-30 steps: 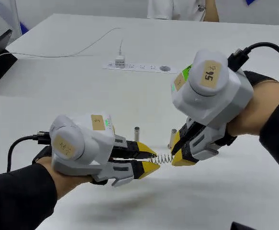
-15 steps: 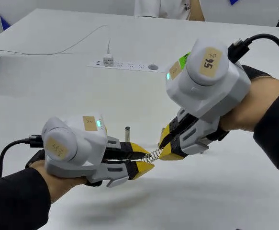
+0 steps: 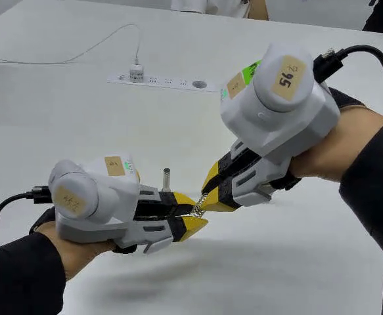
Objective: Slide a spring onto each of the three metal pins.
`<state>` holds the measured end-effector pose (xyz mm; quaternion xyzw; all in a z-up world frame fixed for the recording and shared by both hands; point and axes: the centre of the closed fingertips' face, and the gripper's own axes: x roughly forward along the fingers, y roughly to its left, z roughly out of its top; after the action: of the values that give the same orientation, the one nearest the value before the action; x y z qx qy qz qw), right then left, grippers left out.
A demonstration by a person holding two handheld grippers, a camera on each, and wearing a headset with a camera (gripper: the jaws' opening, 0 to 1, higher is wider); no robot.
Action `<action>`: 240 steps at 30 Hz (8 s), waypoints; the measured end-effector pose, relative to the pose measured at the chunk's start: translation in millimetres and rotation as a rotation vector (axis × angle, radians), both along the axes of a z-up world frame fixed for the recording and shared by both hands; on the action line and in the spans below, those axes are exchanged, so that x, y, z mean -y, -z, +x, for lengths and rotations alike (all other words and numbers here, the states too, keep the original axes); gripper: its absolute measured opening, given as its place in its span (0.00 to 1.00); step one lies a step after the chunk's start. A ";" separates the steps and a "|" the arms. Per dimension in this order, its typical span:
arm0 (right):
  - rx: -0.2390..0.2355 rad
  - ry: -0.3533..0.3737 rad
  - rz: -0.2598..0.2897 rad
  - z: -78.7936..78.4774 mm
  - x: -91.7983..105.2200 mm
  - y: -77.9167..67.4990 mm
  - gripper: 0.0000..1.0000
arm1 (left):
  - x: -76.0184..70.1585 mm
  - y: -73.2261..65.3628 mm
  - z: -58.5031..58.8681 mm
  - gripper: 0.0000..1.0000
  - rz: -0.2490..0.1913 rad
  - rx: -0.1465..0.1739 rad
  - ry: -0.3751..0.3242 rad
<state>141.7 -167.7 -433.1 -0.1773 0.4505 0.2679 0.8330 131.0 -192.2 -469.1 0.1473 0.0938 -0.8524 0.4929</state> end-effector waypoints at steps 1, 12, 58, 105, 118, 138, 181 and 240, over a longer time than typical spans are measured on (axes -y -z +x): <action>0.004 0.002 0.002 0.7 -0.2 -0.1 0.12 | 0.3 0.1 -0.5 0.12 0.001 -0.003 0.000; 0.021 -0.004 0.000 2.0 -5.5 -3.1 0.12 | 1.0 -2.9 -5.6 0.11 -0.003 0.008 0.009; 0.070 0.116 -0.052 15.1 66.6 -23.9 0.12 | -8.4 -10.5 53.5 0.45 0.003 -0.025 -0.214; -0.020 0.190 -0.050 40.7 94.0 41.9 0.12 | -7.4 -1.0 60.2 0.54 0.036 -0.042 -0.249; -0.042 0.210 -0.049 40.4 95.6 61.9 0.12 | -7.5 1.0 61.5 0.54 0.043 -0.044 -0.256; -0.037 0.213 -0.051 40.7 96.2 67.4 0.16 | -7.6 1.2 62.7 0.53 0.044 -0.043 -0.260; -0.062 0.074 -0.011 61.4 36.5 104.1 0.13 | -9.4 9.8 64.7 0.53 0.068 -0.032 -0.260; -0.099 -0.061 -0.030 26.6 7.4 46.7 0.12 | -12.6 25.4 40.8 0.19 0.073 0.147 -0.116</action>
<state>168.3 -175.1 -479.8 -0.1899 0.4894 0.2948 0.7985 171.8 -179.6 -494.4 0.2220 0.0968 -0.8052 0.5413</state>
